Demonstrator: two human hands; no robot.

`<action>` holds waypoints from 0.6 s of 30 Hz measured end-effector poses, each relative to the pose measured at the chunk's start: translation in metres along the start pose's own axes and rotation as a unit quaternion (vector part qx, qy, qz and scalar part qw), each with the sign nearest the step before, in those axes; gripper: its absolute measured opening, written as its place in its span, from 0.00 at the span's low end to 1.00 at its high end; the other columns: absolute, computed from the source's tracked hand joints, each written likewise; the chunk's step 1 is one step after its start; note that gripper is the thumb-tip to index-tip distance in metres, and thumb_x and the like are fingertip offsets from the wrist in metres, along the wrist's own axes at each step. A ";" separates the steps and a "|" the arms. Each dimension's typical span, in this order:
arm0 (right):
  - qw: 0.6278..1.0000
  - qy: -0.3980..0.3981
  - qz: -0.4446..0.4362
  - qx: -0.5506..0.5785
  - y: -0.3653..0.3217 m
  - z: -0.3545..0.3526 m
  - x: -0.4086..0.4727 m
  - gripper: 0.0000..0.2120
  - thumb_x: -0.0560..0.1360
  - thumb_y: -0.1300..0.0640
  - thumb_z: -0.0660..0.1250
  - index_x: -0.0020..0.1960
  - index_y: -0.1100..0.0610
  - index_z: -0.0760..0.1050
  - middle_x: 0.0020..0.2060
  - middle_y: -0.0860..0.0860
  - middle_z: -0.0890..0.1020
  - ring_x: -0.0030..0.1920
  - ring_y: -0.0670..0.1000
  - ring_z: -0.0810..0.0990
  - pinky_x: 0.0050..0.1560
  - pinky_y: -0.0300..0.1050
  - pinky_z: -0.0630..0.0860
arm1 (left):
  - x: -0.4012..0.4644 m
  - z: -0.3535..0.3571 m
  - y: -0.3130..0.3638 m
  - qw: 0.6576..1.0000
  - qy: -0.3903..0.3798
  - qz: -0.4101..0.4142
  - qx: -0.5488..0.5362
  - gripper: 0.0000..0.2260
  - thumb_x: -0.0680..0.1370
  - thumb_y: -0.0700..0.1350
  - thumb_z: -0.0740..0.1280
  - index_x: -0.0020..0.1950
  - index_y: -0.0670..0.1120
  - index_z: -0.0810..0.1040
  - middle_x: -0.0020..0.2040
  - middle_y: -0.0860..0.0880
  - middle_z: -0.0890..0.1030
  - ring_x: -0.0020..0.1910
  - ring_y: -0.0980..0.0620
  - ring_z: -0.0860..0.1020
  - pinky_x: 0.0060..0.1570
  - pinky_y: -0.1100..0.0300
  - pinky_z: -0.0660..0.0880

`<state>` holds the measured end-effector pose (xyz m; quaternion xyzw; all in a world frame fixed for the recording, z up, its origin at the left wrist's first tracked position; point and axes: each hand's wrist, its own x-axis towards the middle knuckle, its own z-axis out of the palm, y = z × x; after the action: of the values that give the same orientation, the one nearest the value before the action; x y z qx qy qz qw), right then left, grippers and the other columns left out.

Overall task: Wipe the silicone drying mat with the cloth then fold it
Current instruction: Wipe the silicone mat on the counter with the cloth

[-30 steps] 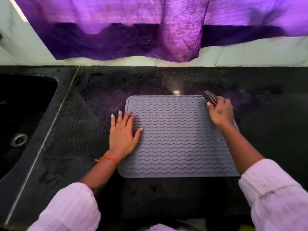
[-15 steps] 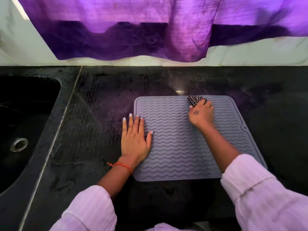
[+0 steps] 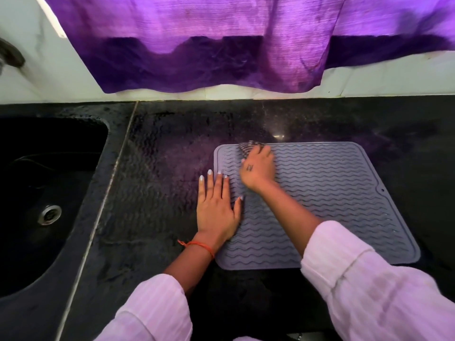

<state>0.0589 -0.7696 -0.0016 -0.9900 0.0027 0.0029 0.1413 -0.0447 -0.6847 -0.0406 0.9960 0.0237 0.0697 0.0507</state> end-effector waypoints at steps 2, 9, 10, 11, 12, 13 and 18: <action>0.998 0.006 -0.053 -0.029 -0.012 0.007 -0.009 0.22 0.76 0.54 0.61 0.66 0.61 0.62 0.65 0.60 0.65 0.64 0.59 0.65 0.61 0.51 0.66 | 0.000 0.000 -0.002 1.000 -0.001 0.002 0.006 0.32 0.78 0.59 0.45 0.73 0.39 0.65 0.73 0.41 0.64 0.75 0.40 0.55 0.73 0.47 0.38; 0.998 -0.022 -0.063 0.019 -0.027 0.010 -0.013 0.23 0.76 0.53 0.62 0.66 0.61 0.61 0.65 0.59 0.64 0.64 0.59 0.64 0.61 0.51 0.67 | -0.019 -0.009 -0.017 1.000 0.006 -0.001 0.023 0.28 0.79 0.55 0.47 0.70 0.38 0.69 0.70 0.42 0.71 0.74 0.40 0.59 0.72 0.47 0.39; 0.996 -0.010 -0.090 -0.003 -0.033 0.015 -0.021 0.24 0.75 0.52 0.62 0.67 0.61 0.61 0.65 0.58 0.65 0.64 0.58 0.65 0.60 0.51 0.66 | -0.022 -0.010 -0.019 1.000 0.009 0.007 0.025 0.26 0.79 0.52 0.49 0.68 0.38 0.71 0.68 0.42 0.73 0.73 0.39 0.61 0.72 0.46 0.40; 0.993 0.007 -0.114 -0.025 -0.037 0.020 -0.026 0.26 0.75 0.50 0.63 0.68 0.60 0.60 0.64 0.58 0.65 0.63 0.58 0.65 0.60 0.50 0.65 | -0.023 -0.010 -0.020 1.000 0.010 0.015 0.026 0.25 0.78 0.50 0.50 0.68 0.37 0.71 0.67 0.42 0.74 0.72 0.38 0.62 0.72 0.45 0.41; 0.991 0.017 -0.127 -0.040 -0.041 0.022 -0.027 0.27 0.75 0.50 0.63 0.68 0.60 0.60 0.64 0.57 0.65 0.63 0.57 0.65 0.59 0.50 0.65 | -0.023 -0.011 -0.020 0.999 0.010 0.019 0.026 0.25 0.77 0.49 0.50 0.67 0.37 0.72 0.66 0.42 0.75 0.72 0.37 0.63 0.72 0.45 0.41; 0.991 0.012 -0.128 -0.041 -0.042 0.021 -0.024 0.27 0.74 0.50 0.64 0.68 0.60 0.60 0.64 0.57 0.65 0.63 0.57 0.65 0.60 0.50 0.64 | -0.023 -0.012 -0.020 0.999 0.009 0.020 0.026 0.25 0.76 0.48 0.50 0.67 0.37 0.72 0.66 0.42 0.75 0.72 0.37 0.63 0.72 0.46 0.40; 0.984 -0.085 -0.152 0.044 -0.060 0.015 -0.029 0.24 0.75 0.52 0.63 0.67 0.60 0.62 0.66 0.60 0.63 0.65 0.60 0.63 0.63 0.51 0.65 | -0.021 -0.014 -0.025 0.999 -0.012 0.035 0.032 0.26 0.73 0.48 0.51 0.65 0.38 0.74 0.64 0.39 0.76 0.70 0.34 0.64 0.71 0.47 0.39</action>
<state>0.0307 -0.7074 0.0012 -0.9679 -0.1593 0.0652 0.1829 -0.0681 -0.6598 -0.0323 0.9981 -0.0098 0.0590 0.0170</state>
